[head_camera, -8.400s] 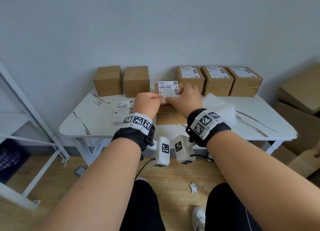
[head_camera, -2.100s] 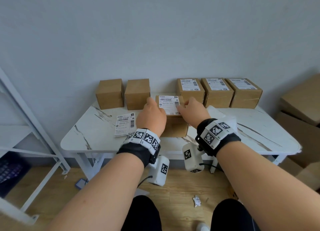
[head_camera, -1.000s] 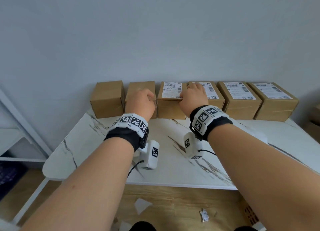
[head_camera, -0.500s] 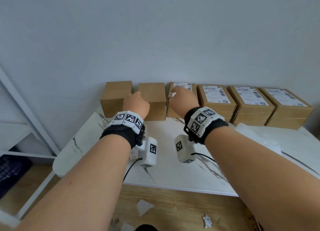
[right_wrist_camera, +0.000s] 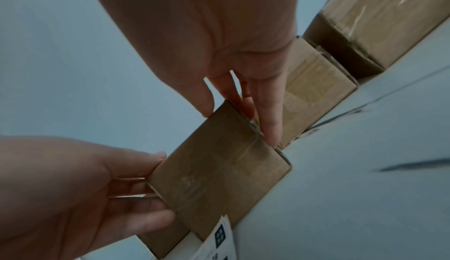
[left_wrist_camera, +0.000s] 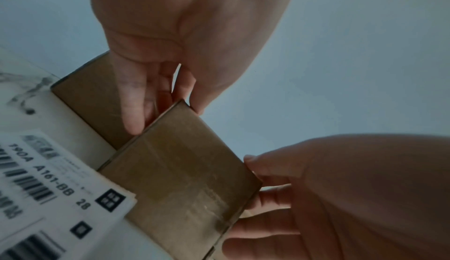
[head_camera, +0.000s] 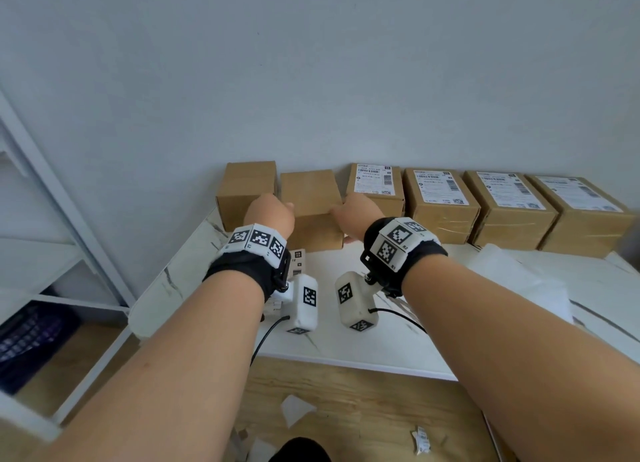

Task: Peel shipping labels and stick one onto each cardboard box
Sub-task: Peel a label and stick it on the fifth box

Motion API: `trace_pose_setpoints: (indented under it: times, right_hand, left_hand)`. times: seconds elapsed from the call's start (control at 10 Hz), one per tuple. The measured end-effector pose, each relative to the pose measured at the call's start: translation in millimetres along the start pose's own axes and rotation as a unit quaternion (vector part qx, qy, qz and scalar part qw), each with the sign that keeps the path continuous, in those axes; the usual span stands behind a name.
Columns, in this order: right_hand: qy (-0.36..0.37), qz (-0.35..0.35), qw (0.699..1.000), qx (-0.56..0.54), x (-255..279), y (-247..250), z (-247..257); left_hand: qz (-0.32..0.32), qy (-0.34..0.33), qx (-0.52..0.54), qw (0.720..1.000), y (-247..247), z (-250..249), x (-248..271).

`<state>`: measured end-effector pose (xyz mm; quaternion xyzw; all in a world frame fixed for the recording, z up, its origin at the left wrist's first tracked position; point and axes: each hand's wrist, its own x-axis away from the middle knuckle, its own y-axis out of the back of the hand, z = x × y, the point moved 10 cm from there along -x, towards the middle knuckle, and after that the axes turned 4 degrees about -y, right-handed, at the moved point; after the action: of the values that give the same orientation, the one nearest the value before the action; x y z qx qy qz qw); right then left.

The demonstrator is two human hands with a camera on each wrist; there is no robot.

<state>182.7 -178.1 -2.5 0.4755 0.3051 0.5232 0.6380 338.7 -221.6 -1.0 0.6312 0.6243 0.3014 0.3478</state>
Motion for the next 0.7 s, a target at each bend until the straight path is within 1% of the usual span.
trace_pose_setpoints:
  times: [0.1,0.2,0.3,0.4,0.5,0.6,0.7]
  right_hand:
    - [-0.018,-0.056,0.981,-0.182,6.9,17.7,-7.4]
    - [-0.023,-0.09,0.966,-0.243,22.6,39.1,-9.6]
    - [-0.018,-0.114,0.954,-0.277,36.9,52.0,-16.1]
    - [-0.036,-0.144,0.938,-0.312,58.2,60.0,-32.2]
    - [-0.052,-0.149,0.936,-0.315,75.4,58.4,-47.1]
    - [-0.06,-0.159,0.937,-0.304,99.3,55.1,-69.2]
    - [-0.065,-0.161,0.944,-0.28,117.8,52.7,-89.1]
  left_hand:
    - [-0.041,-0.038,0.036,0.998,15.2,-11.0,11.8]
    - [-0.092,-0.096,0.07,0.989,34.3,-26.7,25.8]
    - [-0.103,-0.116,0.099,0.983,42.0,-35.7,38.1]
    - [-0.08,-0.125,0.112,0.983,41.3,-47.5,62.6]
    - [-0.051,-0.135,0.13,0.981,32.5,-55.2,80.8]
    - [-0.038,-0.151,0.144,0.977,17.7,-64.9,105.8]
    - [-0.045,-0.16,0.142,0.976,6.8,-73.2,126.3]
